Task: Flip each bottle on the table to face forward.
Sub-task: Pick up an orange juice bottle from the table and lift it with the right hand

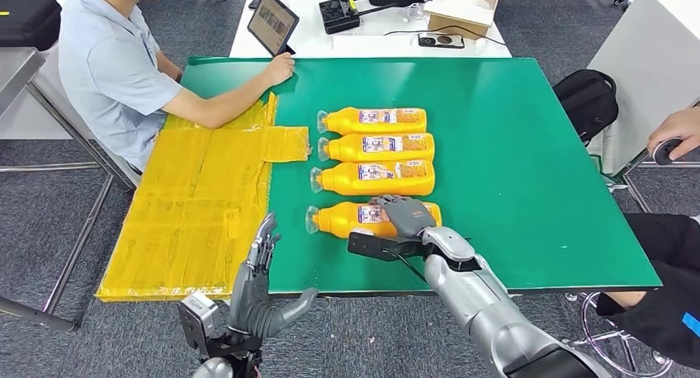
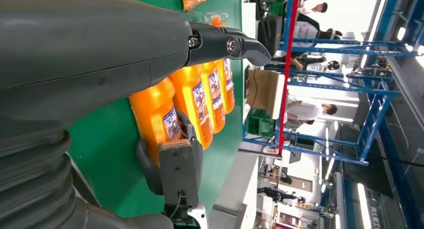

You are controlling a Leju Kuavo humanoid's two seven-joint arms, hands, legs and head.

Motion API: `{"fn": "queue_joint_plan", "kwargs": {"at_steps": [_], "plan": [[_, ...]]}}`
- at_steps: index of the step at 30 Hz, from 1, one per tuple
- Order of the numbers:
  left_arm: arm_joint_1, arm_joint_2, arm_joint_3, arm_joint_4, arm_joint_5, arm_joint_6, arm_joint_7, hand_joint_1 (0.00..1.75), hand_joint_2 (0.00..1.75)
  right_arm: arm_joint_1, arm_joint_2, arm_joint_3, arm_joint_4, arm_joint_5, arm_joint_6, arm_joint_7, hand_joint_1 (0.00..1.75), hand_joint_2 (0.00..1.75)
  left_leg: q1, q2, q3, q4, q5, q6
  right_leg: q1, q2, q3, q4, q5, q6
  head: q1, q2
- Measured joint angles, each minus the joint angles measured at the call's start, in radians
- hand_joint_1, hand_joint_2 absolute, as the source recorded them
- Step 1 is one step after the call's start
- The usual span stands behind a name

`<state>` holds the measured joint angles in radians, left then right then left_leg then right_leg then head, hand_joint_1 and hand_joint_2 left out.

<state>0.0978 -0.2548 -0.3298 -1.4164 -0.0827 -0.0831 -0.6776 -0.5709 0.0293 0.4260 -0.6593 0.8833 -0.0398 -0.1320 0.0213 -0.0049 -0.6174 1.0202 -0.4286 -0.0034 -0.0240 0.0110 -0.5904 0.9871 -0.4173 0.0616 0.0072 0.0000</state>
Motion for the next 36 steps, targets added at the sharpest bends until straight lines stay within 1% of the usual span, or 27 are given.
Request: {"fn": "queue_joint_plan", "kwargs": {"at_steps": [4, 12, 14, 16, 18, 22, 24, 25, 26, 27, 29, 30, 32, 34, 36], "plan": [[-0.006, 0.000, 0.015, 0.000, 0.012, -0.004, 0.005, 0.00, 1.75, 0.001, 0.000, 0.005, 0.001, -0.042, 0.005, -0.030, 1.75, 1.75, 0.000, 0.000, 0.000, 0.000, 0.000, 0.000, 0.000, 0.000, 0.000, 0.000, 0.000, 0.000, 0.000, 0.000], [-0.013, 0.000, 0.032, -0.004, 0.012, -0.005, 0.004, 0.00, 1.75, 0.008, -0.001, 0.007, 0.001, -0.098, 0.009, -0.061, 1.75, 1.75, 0.000, 0.001, 0.003, 0.000, 0.000, 0.000, 0.000, 0.000, 0.002, 0.000, 0.000, 0.000, 0.000, 0.000], [-0.014, 0.000, 0.035, -0.004, 0.011, -0.005, 0.003, 0.00, 1.75, 0.010, -0.001, 0.006, 0.001, -0.114, 0.009, -0.068, 1.70, 1.75, 0.000, 0.001, 0.004, 0.000, -0.001, 0.000, 0.000, 0.000, 0.003, 0.000, 0.000, 0.000, 0.000, 0.000], [-0.014, 0.000, 0.038, -0.004, 0.011, -0.005, 0.002, 0.00, 1.75, 0.012, -0.001, 0.006, 0.001, -0.128, 0.009, -0.077, 1.70, 1.75, 0.000, 0.001, 0.006, 0.000, -0.001, 0.000, 0.000, 0.000, 0.004, 0.000, 0.000, 0.000, 0.000, 0.000], [-0.014, 0.000, 0.039, -0.004, 0.011, -0.005, 0.001, 0.00, 1.75, 0.012, -0.001, 0.006, 0.001, -0.137, 0.009, -0.082, 1.75, 1.75, 0.000, 0.001, 0.006, 0.000, -0.001, 0.000, 0.000, 0.000, 0.004, 0.000, 0.000, 0.000, 0.000, 0.000], [-0.014, 0.000, 0.039, -0.004, 0.011, -0.005, 0.001, 0.00, 1.75, 0.012, -0.001, 0.006, 0.001, -0.137, 0.009, -0.082, 1.75, 1.75, 0.000, 0.001, 0.006, 0.000, -0.001, 0.000, 0.000, 0.000, 0.004, 0.000, 0.000, 0.000, 0.000, 0.000], [-0.014, 0.000, 0.041, -0.005, 0.020, -0.006, 0.002, 0.00, 1.75, 0.016, 0.000, 0.001, 0.000, -0.169, 0.006, -0.102, 1.75, 1.75, 0.000, 0.001, 0.007, 0.000, -0.001, 0.000, 0.000, 0.000, 0.006, 0.000, 0.000, 0.000, 0.000, 0.000], [-0.013, 0.000, 0.043, -0.008, 0.040, -0.013, 0.006, 0.00, 1.75, 0.024, 0.002, -0.011, -0.006, -0.211, 0.004, -0.126, 1.75, 1.75, 0.000, 0.001, 0.008, 0.000, -0.001, 0.000, 0.000, 0.000, 0.006, 0.000, 0.000, 0.000, 0.000, 0.000], [-0.011, 0.000, 0.046, -0.012, 0.065, -0.022, 0.011, 0.00, 1.31, 0.038, 0.007, -0.029, -0.018, -0.260, 0.000, -0.155, 1.71, 1.75, 0.000, 0.001, 0.008, 0.000, -0.001, 0.000, 0.000, 0.000, 0.007, 0.000, 0.000, 0.000, 0.000, 0.000], [-0.005, -0.002, 0.050, -0.017, 0.102, -0.018, 0.025, 0.00, 0.87, 0.063, 0.015, -0.057, -0.044, -0.317, -0.015, -0.189, 1.70, 1.75, 0.000, 0.001, 0.009, 0.000, -0.001, 0.000, 0.000, 0.000, 0.008, 0.000, 0.000, 0.000, 0.000, 0.000], [0.010, -0.009, 0.061, -0.025, 0.187, 0.029, 0.082, 0.00, 0.00, 0.125, 0.033, -0.107, -0.110, -0.409, -0.061, -0.244, 1.70, 1.75, 0.000, 0.001, 0.008, 0.000, -0.001, 0.000, 0.000, 0.000, 0.008, 0.000, 0.000, 0.000, 0.000, 0.000], [0.017, -0.013, 0.065, -0.027, 0.233, 0.070, 0.122, 0.00, 0.00, 0.157, 0.042, -0.126, -0.148, -0.443, -0.092, -0.263, 1.74, 1.75, 0.000, 0.000, 0.007, 0.000, -0.001, 0.000, 0.000, 0.000, 0.007, 0.000, 0.000, 0.000, 0.000, 0.000], [0.032, -0.014, 0.063, -0.025, 0.312, 0.121, 0.184, 0.00, 0.00, 0.207, 0.055, -0.147, -0.225, -0.492, -0.144, -0.284, 1.75, 1.75, 0.000, 0.000, 0.003, 0.000, -0.001, 0.000, 0.000, 0.000, 0.004, 0.000, 0.000, 0.000, 0.000, 0.000], [0.048, -0.004, 0.037, -0.023, 0.379, 0.126, 0.212, 0.00, 0.00, 0.241, 0.066, -0.166, -0.308, -0.549, -0.196, -0.309, 1.75, 1.75, 0.000, -0.001, 0.000, 0.000, 0.000, 0.000, 0.000, 0.000, 0.000, 0.000, 0.000, 0.000, 0.000, 0.000], [0.059, 0.010, -0.001, -0.023, 0.423, 0.109, 0.219, 0.00, 0.00, 0.253, 0.074, -0.180, -0.370, -0.587, -0.224, -0.328, 1.75, 1.75, 0.000, -0.001, -0.002, 0.000, 0.000, 0.000, 0.000, 0.000, -0.001, 0.000, 0.000, 0.000, 0.000, 0.000]]}}
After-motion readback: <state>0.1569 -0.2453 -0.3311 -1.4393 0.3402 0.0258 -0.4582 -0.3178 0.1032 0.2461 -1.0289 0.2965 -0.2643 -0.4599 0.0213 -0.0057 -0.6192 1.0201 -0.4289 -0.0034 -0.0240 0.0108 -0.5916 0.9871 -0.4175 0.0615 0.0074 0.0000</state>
